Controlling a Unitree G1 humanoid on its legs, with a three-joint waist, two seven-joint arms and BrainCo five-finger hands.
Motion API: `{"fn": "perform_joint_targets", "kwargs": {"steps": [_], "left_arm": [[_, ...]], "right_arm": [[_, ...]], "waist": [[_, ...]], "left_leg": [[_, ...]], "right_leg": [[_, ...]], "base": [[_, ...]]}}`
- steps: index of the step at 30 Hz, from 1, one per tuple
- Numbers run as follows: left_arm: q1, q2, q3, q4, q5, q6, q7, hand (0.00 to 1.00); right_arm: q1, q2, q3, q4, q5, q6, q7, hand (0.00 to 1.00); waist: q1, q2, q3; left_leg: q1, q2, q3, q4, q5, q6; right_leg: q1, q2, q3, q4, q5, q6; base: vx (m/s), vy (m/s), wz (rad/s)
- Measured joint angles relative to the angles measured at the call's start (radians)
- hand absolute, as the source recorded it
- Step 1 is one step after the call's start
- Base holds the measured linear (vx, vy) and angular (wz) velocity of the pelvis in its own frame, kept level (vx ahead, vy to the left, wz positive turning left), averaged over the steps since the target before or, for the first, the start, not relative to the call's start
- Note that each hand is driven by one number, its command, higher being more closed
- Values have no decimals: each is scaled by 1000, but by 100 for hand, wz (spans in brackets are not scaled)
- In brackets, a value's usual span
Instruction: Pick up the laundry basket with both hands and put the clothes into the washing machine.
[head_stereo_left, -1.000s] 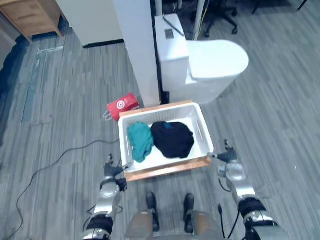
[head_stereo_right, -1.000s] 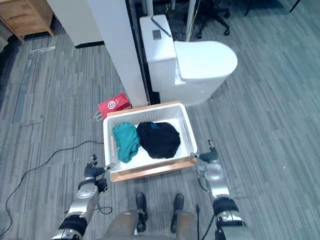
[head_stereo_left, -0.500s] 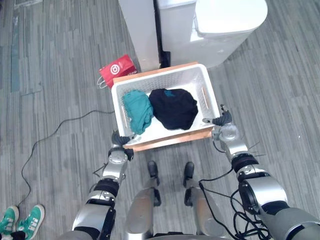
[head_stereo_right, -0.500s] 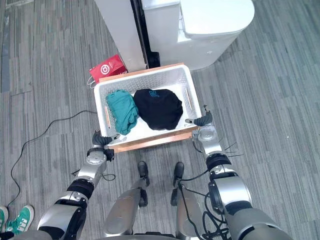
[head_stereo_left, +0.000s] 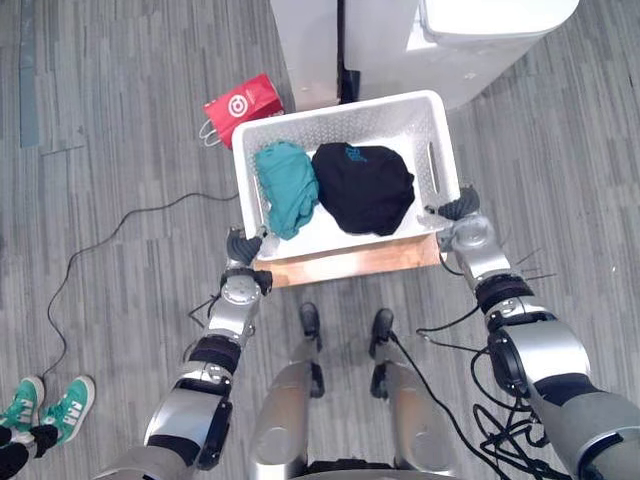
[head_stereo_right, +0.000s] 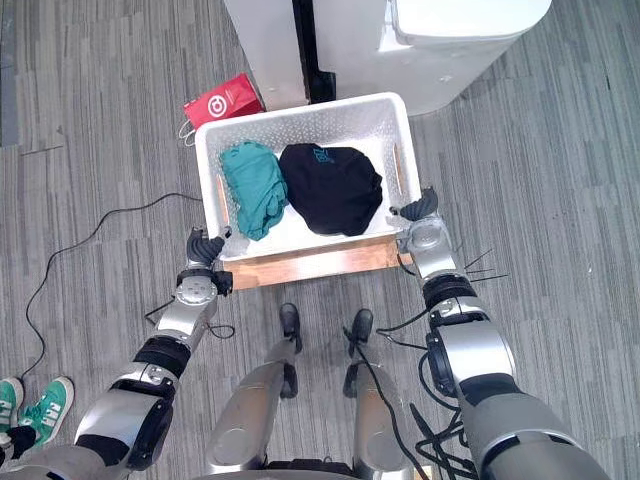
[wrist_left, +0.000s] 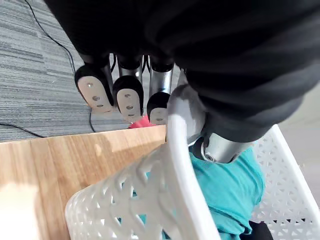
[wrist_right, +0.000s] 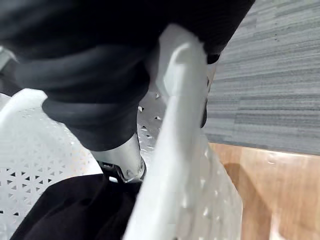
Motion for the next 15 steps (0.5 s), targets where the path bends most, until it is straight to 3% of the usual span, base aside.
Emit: {"fn": "perform_joint_targets", "kwargs": {"steps": [4,6,9,15], "left_arm": [[202,-21,-4,-158,2,10,-22,100],[324,-27,-8,-230,6,18,-64,100],[424,-39,-12,-326,50,23,-134,100],[501,-61,-10,-459,83,28,-194,100]], "right_arm": [[273,40,-20,-255,8,-3,7,100],[451,79,-34,-376,7,-7,30,100],[637,100,-63,-508,8,-8,78,100],[800,150,-127,-663,8,-32,141,100]], "waist": [[-16,-9,-23],[-28,-30,-98],[-53,-42,-159],[-72,-61,-255]], "left_leg": [[74,0,24,1,-36,-1],[97,4,53,3,-59,-6],[154,6,86,4,-87,-7],[242,21,237,27,-152,-14]], "right_leg": [[68,8,28,-10,-15,15],[82,15,58,-26,-17,16],[130,20,90,-42,-22,20],[160,43,232,-58,-11,28]], "base": [[100,12,-25],[115,9,-35],[101,15,-37],[68,25,-78]]}}
